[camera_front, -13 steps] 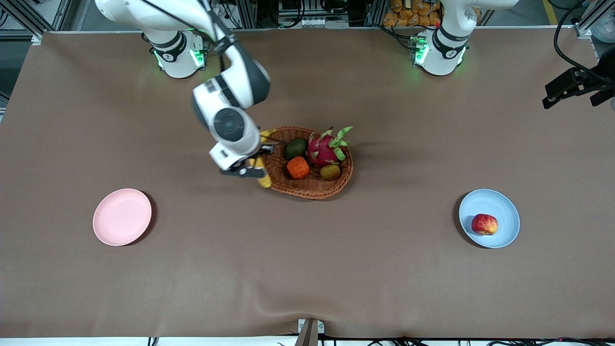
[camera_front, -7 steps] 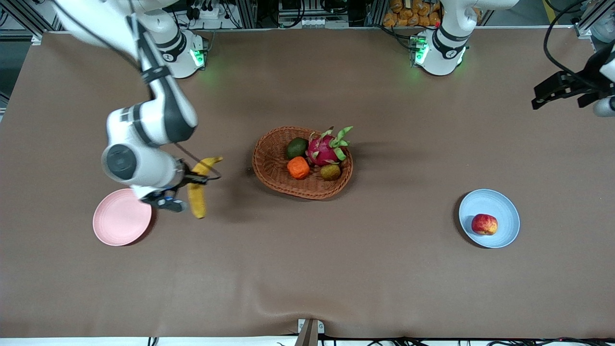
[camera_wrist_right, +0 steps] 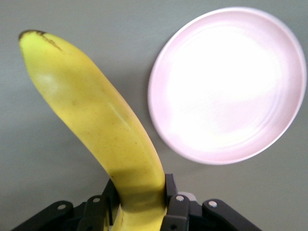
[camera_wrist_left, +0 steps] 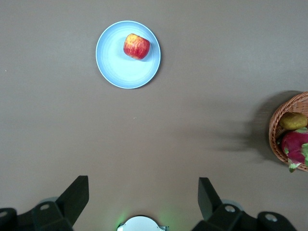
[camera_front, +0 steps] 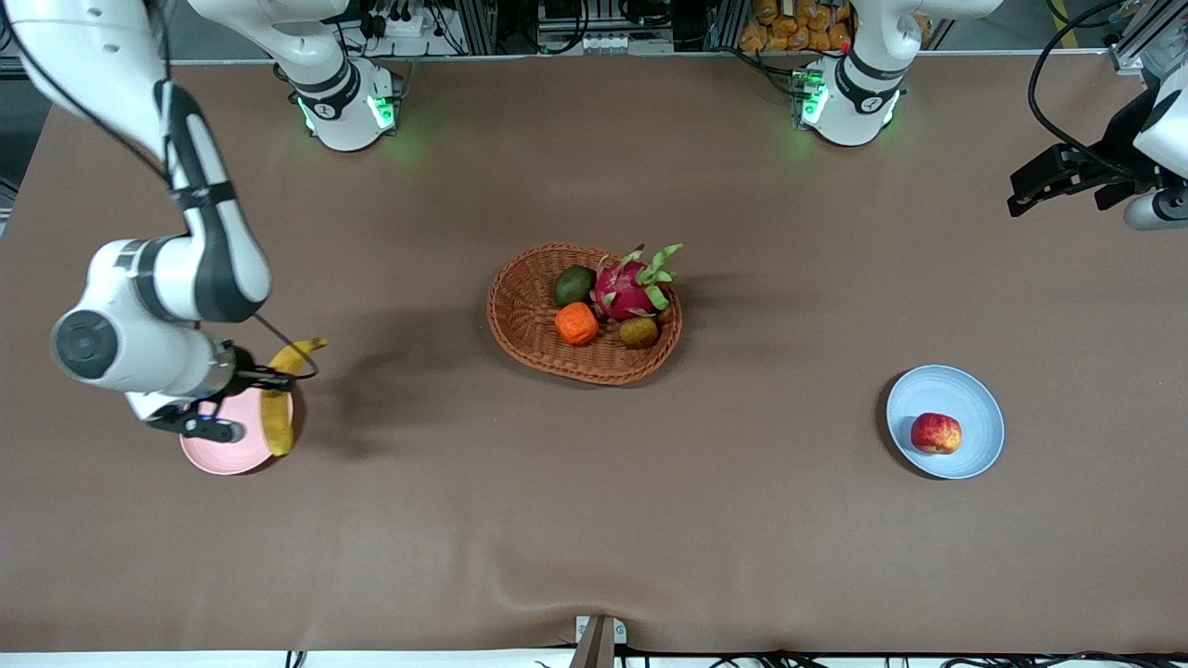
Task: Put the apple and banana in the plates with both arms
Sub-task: 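Carry the banana with the right gripper over the pink plate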
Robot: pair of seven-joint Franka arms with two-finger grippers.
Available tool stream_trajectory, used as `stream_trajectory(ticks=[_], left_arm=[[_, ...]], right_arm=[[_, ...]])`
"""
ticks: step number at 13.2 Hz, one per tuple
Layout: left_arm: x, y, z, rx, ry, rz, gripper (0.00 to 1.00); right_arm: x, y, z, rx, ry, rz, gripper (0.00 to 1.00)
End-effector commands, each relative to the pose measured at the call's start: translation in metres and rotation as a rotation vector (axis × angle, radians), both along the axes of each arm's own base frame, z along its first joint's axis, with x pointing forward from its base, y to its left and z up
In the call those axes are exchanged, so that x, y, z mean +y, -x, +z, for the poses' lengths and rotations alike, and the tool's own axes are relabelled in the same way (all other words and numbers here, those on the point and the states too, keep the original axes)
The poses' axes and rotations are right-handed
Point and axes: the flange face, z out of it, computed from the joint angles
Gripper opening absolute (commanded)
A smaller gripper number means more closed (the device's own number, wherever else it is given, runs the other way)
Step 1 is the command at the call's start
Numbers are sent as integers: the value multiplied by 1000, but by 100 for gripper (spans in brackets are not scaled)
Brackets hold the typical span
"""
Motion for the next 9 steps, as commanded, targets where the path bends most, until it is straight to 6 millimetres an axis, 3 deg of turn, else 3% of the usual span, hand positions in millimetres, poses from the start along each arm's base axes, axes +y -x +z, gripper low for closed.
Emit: stream_trajectory(ticks=[1, 4, 7, 8, 9], left_arm=[[1, 5, 4, -16, 13, 15, 100], [1, 5, 5, -21, 13, 15, 100], [-2, 5, 5, -21, 13, 9, 100], [-3, 5, 5, -21, 13, 8, 100], [-2, 5, 6, -22, 13, 9, 100]], right_arm=[[-48, -21, -21, 5, -12, 70, 5], [-77, -19, -55, 43, -27, 100, 5], [-101, -18, -66, 17, -43, 127, 12], [-105, -18, -66, 13, -44, 126, 20], [-104, -19, -66, 12, -45, 127, 47]])
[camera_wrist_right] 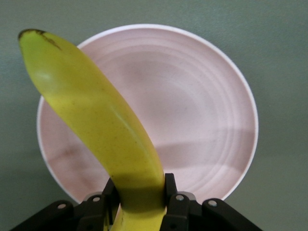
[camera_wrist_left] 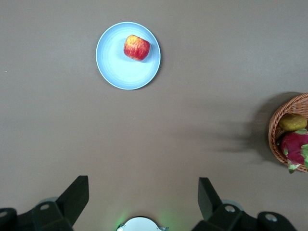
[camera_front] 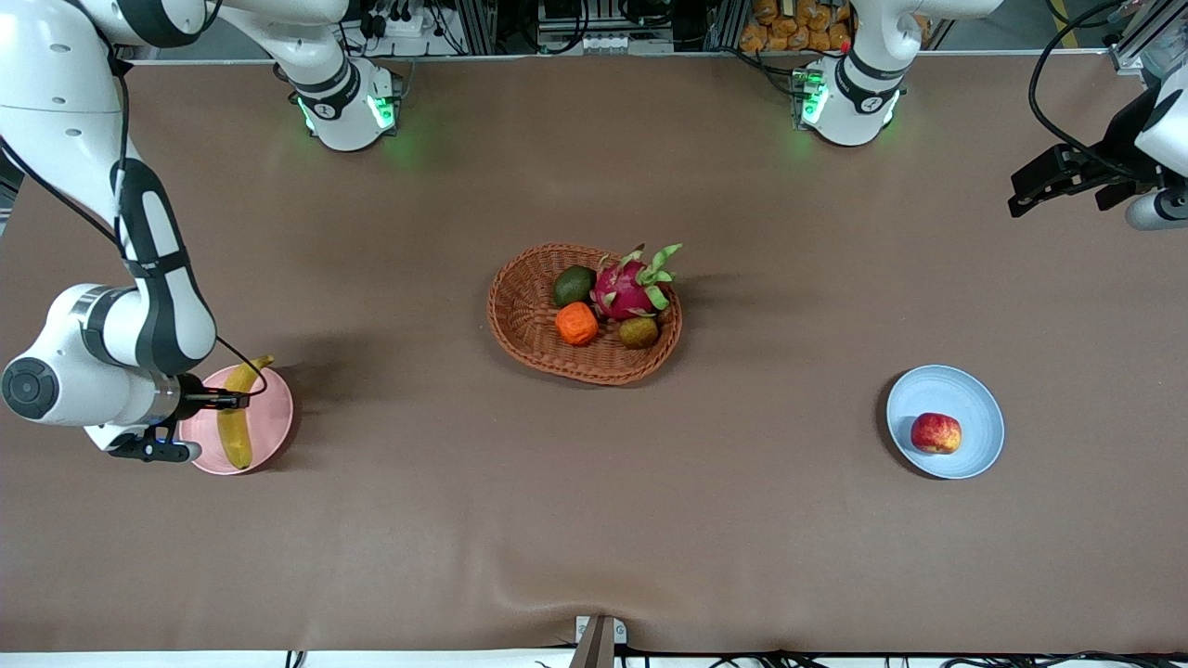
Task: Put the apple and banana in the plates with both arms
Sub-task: 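Carry the banana with the right gripper over the pink plate, then lower the banana onto the pink plate and open the right gripper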
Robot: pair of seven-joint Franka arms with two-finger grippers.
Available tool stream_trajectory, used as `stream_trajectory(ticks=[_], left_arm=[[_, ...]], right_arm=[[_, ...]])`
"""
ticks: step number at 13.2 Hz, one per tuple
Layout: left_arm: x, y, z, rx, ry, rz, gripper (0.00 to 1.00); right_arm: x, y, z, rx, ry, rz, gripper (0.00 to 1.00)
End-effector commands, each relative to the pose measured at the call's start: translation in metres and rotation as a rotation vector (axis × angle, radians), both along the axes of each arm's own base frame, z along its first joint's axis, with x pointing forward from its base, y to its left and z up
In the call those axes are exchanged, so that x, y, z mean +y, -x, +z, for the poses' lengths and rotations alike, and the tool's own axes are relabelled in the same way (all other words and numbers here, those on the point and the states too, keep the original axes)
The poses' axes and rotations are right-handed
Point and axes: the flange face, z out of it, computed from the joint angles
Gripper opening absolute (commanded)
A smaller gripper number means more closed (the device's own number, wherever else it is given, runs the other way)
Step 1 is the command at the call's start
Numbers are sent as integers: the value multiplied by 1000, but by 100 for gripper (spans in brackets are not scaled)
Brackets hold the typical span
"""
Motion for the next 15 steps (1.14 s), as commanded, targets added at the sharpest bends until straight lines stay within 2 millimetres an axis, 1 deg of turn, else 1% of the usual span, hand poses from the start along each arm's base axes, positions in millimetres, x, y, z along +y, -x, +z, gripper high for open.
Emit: stream_trajectory(ticks=[1, 2, 4, 5, 7, 8, 9, 11, 12, 13, 15], left_arm=[[0, 5, 5, -19, 13, 12, 100], [1, 5, 5, -17, 13, 15, 100], [3, 6, 6, -19, 13, 18, 100], [3, 6, 6, -20, 13, 18, 100], [4, 6, 6, -20, 13, 19, 100], [5, 6, 6, -20, 14, 18, 100], [6, 5, 6, -20, 12, 18, 100], [5, 5, 5, -19, 12, 18, 100], [4, 5, 5, -17, 13, 16, 100], [3, 4, 4, -16, 11, 15, 100], [1, 3, 2, -13, 9, 12, 100]], right_arm=[[-6, -7, 6, -21, -12, 21, 99], [-5, -8, 9, -28, -14, 17, 100], [10, -18, 29, -55, -9, 32, 100], [23, -23, 50, -85, -6, 53, 100], [48, -25, 85, -106, -6, 89, 100], [64, -25, 105, -123, -5, 106, 100], [87, -25, 124, -144, -3, 117, 100], [127, -21, 152, -149, 4, 84, 100], [145, -15, 167, -152, 8, 77, 100], [154, -9, 186, -162, 6, 87, 100], [154, 8, 227, -146, 2, 91, 100]])
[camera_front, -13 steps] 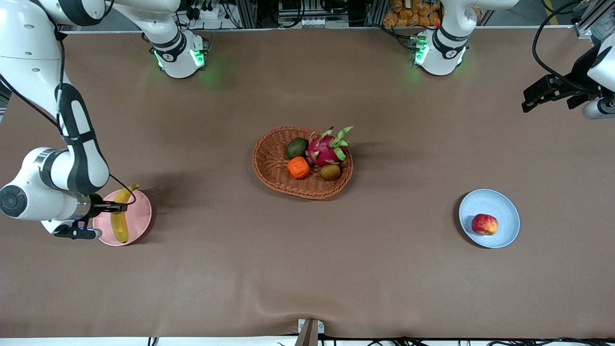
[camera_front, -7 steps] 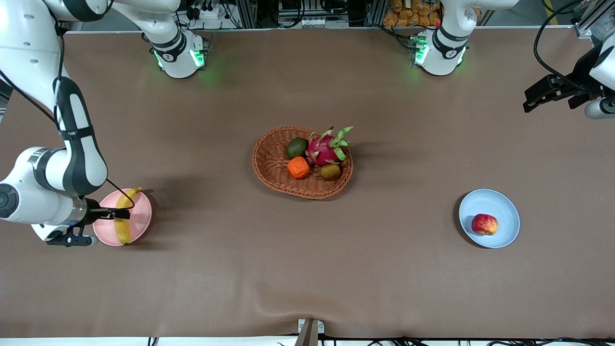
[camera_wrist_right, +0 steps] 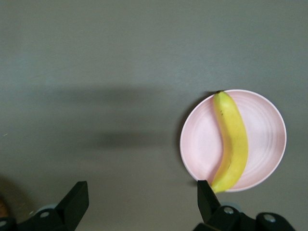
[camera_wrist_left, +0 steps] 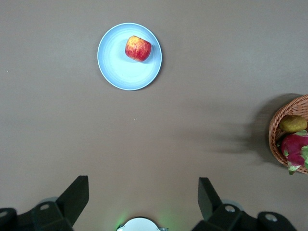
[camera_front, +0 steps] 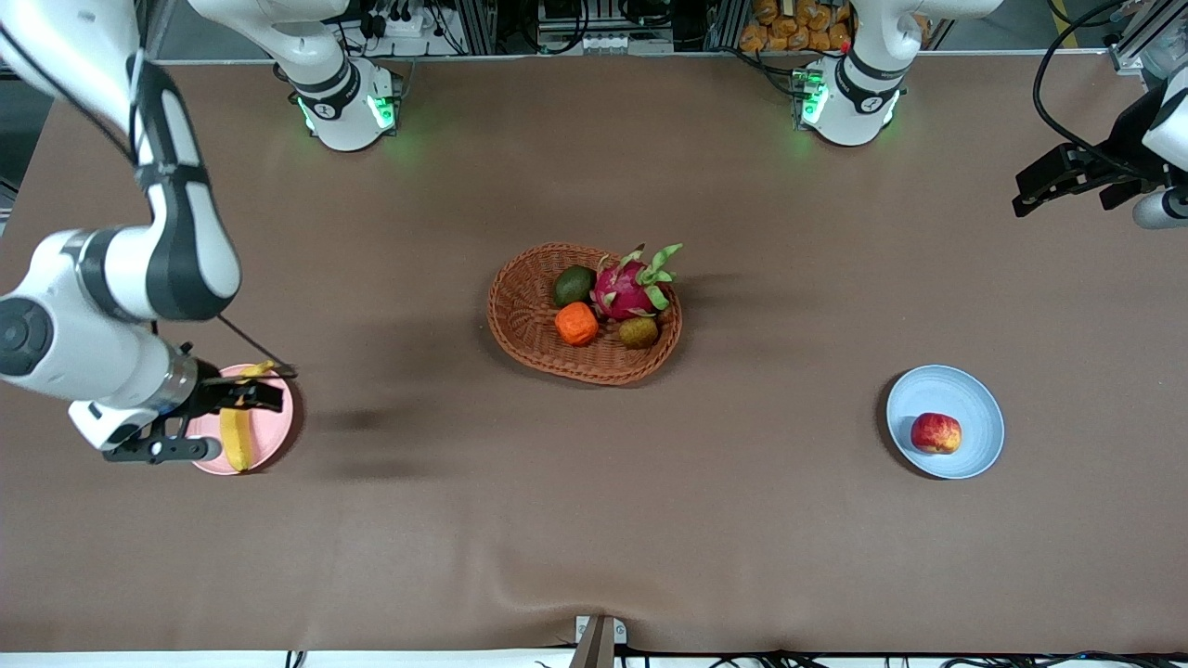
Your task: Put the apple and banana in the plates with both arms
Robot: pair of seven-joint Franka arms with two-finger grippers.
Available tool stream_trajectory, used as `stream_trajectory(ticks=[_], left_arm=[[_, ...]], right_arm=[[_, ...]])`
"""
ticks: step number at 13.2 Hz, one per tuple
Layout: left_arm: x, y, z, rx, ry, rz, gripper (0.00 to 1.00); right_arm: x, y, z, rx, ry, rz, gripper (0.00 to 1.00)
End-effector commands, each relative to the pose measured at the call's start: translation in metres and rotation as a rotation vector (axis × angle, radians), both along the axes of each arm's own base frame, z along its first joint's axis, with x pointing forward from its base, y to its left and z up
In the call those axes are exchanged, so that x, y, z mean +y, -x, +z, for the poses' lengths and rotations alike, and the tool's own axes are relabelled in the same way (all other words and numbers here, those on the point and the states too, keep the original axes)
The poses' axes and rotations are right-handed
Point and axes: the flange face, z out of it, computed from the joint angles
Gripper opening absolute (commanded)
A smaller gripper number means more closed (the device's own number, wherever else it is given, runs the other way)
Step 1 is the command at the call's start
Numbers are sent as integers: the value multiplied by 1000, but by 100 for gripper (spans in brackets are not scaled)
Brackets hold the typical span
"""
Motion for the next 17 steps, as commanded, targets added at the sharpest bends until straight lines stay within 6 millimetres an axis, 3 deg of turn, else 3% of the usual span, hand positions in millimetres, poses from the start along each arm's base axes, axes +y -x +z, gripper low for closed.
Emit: stream_trajectory(ticks=[1, 4, 6, 8, 9, 15, 17], left_arm=[[-6, 2, -1, -6, 7, 2, 100], [-6, 2, 0, -10, 6, 2, 100], [-5, 2, 0, -10, 6, 3, 100], [-3, 4, 1, -10, 6, 6, 100], [-2, 3, 1, -10, 6, 8, 100], [3, 5, 6, -12, -1, 3, 100], [2, 3, 10, -22, -3, 0, 100]], right_arm=[[-7, 31, 61, 7, -1, -11, 100], [-7, 56, 128, -48, -6, -2, 100], [-33, 78, 160, -40, -6, 10, 100], [-69, 91, 174, -11, -9, 37, 100], [-77, 100, 187, -9, -10, 30, 100], [-103, 151, 248, 32, -11, -36, 100], [-104, 154, 253, 21, -12, -57, 100]])
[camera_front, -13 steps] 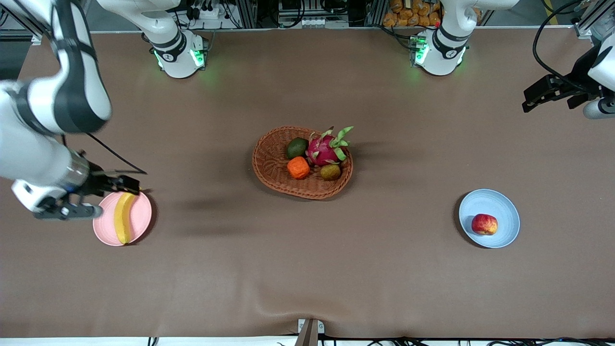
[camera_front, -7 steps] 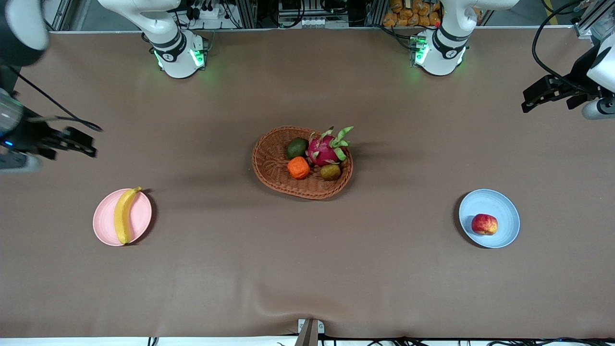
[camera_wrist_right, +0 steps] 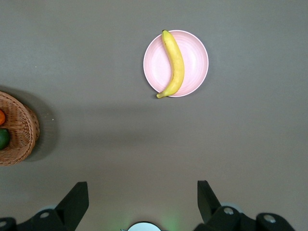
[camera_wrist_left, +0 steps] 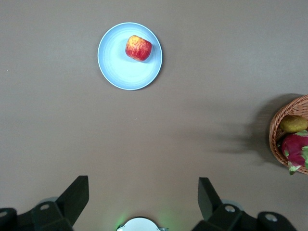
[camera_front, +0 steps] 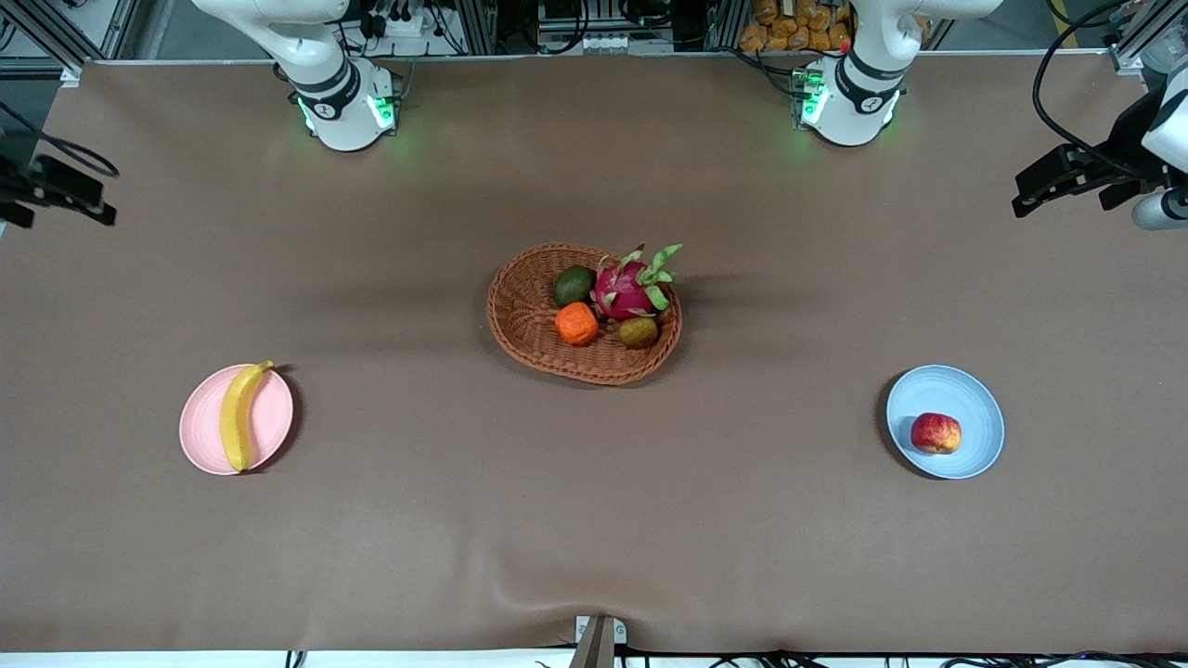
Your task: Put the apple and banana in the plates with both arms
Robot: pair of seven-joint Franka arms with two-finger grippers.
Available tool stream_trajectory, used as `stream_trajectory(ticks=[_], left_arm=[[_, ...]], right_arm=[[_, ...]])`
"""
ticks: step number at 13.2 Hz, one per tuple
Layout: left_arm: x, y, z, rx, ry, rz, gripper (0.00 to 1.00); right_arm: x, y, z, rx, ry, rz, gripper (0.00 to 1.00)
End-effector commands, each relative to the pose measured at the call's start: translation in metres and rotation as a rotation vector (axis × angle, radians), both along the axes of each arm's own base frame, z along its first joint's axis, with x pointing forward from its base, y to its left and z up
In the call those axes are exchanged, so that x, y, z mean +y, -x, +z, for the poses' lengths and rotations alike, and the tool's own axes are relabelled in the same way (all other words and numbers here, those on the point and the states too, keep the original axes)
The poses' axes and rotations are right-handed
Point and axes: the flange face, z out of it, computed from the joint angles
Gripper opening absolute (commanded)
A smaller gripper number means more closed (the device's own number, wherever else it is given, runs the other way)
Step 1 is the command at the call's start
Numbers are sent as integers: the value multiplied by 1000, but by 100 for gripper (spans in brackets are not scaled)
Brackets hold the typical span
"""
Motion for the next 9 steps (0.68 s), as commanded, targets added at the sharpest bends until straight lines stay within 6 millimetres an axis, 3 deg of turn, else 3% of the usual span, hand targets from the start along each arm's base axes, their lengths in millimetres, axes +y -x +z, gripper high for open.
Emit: stream_trajectory(ticks=[1, 4, 9], left_arm=[[-1, 3, 12, -25, -3, -5, 100], [-1, 4, 13, -18, -4, -6, 100], [0, 4, 12, -15, -2, -10, 100]], right_arm=[[1, 6, 8, -12, 6, -78, 100], [13, 4, 7, -11, 10, -91, 100], [8, 0, 7, -23, 13, -94, 100]])
